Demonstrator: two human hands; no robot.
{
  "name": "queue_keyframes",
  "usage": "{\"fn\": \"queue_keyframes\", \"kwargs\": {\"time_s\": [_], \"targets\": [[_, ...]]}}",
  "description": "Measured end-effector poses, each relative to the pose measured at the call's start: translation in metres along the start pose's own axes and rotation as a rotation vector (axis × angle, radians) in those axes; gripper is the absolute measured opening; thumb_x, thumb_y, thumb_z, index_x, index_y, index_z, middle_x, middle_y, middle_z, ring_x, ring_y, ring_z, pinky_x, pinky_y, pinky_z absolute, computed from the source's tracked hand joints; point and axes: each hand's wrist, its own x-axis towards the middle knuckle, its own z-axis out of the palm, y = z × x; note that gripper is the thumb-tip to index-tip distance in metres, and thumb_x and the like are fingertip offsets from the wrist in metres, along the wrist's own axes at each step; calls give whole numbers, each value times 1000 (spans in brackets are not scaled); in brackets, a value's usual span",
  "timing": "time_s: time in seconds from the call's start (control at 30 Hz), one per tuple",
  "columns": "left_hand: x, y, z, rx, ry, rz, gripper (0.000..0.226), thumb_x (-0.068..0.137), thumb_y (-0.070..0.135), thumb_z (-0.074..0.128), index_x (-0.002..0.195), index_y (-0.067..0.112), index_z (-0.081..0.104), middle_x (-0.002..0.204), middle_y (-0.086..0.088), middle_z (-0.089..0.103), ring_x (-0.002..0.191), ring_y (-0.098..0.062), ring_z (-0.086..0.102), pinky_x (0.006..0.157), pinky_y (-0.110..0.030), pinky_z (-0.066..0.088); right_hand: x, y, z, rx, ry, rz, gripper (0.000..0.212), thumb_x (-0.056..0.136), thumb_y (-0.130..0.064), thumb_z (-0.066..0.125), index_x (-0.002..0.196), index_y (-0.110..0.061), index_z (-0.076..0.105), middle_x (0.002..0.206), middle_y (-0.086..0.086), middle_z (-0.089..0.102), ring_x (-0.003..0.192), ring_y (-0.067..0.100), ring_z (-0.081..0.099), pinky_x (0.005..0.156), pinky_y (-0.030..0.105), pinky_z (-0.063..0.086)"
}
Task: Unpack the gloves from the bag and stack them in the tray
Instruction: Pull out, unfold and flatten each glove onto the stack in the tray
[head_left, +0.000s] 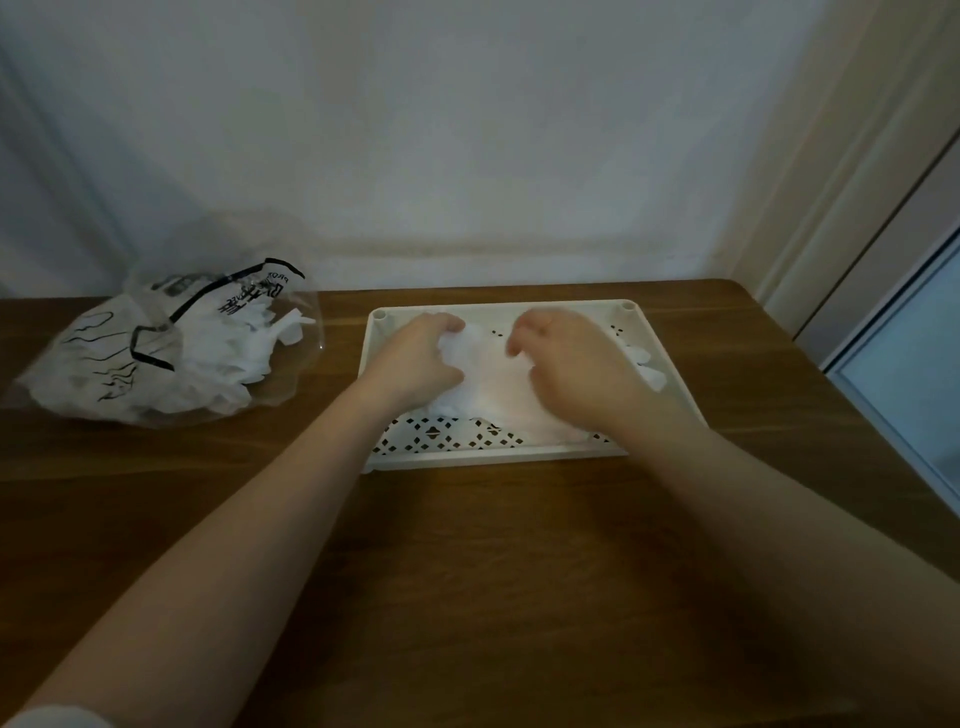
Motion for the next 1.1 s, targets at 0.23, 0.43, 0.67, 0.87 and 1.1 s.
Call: {"fn": "queue_keyframes", "kwargs": {"time_s": [0.23,0.43,0.67,0.87,1.1], "targets": [[7,-8,9,275,-71,24,68,89,6,57,147,14,24,153,-4,25,134,-23,33,102,-29,34,-1,18,33,-66,-513,120,73,94,-62,23,151,-25,-3,159,1,-9,146,24,-9,117,45,-7],[4,-7,9,420,-70,15,56,86,11,57,138,4,38,151,-4,24,121,-24,46,91,-30,43,-15,52,26,-37,-541,355,101,68,-86,12,150,-30,-7,158,-2,-16,145,25,-16,114,51,-13],[0,-17,6,646,-184,-93,61,89,39,44,137,3,35,155,-5,-23,142,-34,-5,112,-48,9,-16,48,27,-93,-529,365,112,64,-89,17,151,-23,-7,157,7,-21,141,29,-25,113,53,-16],[-14,-13,-10,230,120,0,72,91,40,50,146,5,22,158,0,-3,143,-26,9,112,-43,22,-2,5,4,-70,-231,230,103,65,-85,8,148,-25,25,160,3,5,146,24,-9,114,53,-13],[-44,-35,-55,6,591,335,34,93,14,47,126,9,57,135,-3,48,103,-12,53,95,-24,42,41,-84,4,315,-17,-24,31,98,-24,45,125,-13,56,138,6,47,130,21,38,107,32,29]]}}
